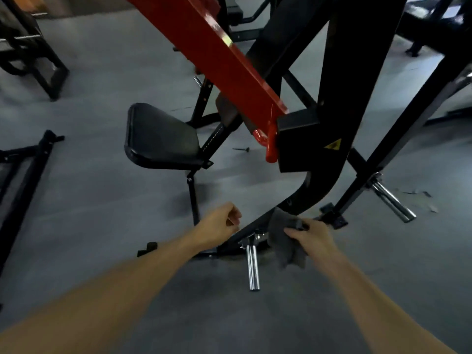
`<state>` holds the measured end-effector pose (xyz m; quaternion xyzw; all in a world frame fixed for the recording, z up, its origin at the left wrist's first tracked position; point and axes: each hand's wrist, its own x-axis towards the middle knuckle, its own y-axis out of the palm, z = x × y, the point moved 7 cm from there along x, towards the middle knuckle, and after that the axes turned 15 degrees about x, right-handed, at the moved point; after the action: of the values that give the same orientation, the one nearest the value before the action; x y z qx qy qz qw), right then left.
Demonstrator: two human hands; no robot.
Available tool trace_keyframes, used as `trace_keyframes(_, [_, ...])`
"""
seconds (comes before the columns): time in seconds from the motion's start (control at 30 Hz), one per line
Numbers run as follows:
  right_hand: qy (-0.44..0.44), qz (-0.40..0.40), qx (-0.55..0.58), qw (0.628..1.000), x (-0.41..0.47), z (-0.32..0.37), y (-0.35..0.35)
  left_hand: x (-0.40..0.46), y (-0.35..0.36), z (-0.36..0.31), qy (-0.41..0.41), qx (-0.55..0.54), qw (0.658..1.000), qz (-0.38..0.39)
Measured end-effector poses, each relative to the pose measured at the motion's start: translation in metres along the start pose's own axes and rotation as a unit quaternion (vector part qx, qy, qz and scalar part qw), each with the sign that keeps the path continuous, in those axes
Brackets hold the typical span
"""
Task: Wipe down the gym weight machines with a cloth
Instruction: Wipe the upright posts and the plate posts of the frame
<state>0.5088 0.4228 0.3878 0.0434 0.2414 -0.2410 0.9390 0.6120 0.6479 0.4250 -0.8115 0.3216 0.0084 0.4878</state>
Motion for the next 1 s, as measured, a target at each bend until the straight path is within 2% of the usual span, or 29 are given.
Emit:
trace_keyframes(0.1, [-0.016,-0.159,-0.034,0.987,0.021,-0.067,-0.020,0.025,0.051,0.035,0.003,0.032,0.999,0.027])
trace_keyframes(0.2, [-0.018,-0.230,-0.008,0.973,0.052,-0.132,-0.022,0.060,0.107,0.063,0.031,0.108,0.992,0.058])
trace_keyframes(0.27, [-0.047,-0.241,-0.013,0.969,0.085,-0.177,-0.013,0.086,0.148,0.083,0.076,0.173,0.980,0.061])
trace_keyframes(0.37, [-0.171,-0.217,-0.084,0.957,0.124,-0.220,0.015,0.118,0.203,0.101,0.162,0.244,0.956,0.033])
trace_keyframes(0.47, [-0.355,-0.138,-0.114,0.918,0.158,-0.240,0.052,0.155,0.242,0.119,0.237,0.346,0.907,-0.047])
trace_keyframes(0.5, [-0.414,-0.108,-0.135,0.894,0.170,-0.244,0.066,0.166,0.251,0.125,0.259,0.363,0.892,-0.076])
trace_keyframes(0.57, [-0.525,-0.070,-0.207,0.822,0.189,-0.258,0.089,0.185,0.268,0.140,0.298,0.390,0.860,-0.136])
trace_keyframes(0.63, [-0.605,-0.057,-0.260,0.750,0.199,-0.276,0.103,0.199,0.283,0.154,0.321,0.389,0.849,-0.159])
trace_keyframes(0.67, [-0.626,-0.050,-0.267,0.731,0.204,-0.285,0.106,0.204,0.287,0.158,0.326,0.382,0.850,-0.162])
trace_keyframes(0.77, [-0.665,-0.055,-0.241,0.704,0.216,-0.305,0.098,0.211,0.297,0.164,0.336,0.375,0.844,-0.186])
trace_keyframes(0.83, [-0.662,-0.086,-0.203,0.716,0.227,-0.313,0.084,0.213,0.297,0.164,0.337,0.373,0.842,-0.195])
trace_keyframes(0.93, [-0.599,-0.155,-0.123,0.776,0.241,-0.326,0.060,0.212,0.301,0.163,0.328,0.370,0.847,-0.194])
trace_keyframes(1.0, [-0.603,-0.144,-0.120,0.776,0.233,-0.321,0.069,0.210,0.301,0.162,0.317,0.375,0.851,-0.185])
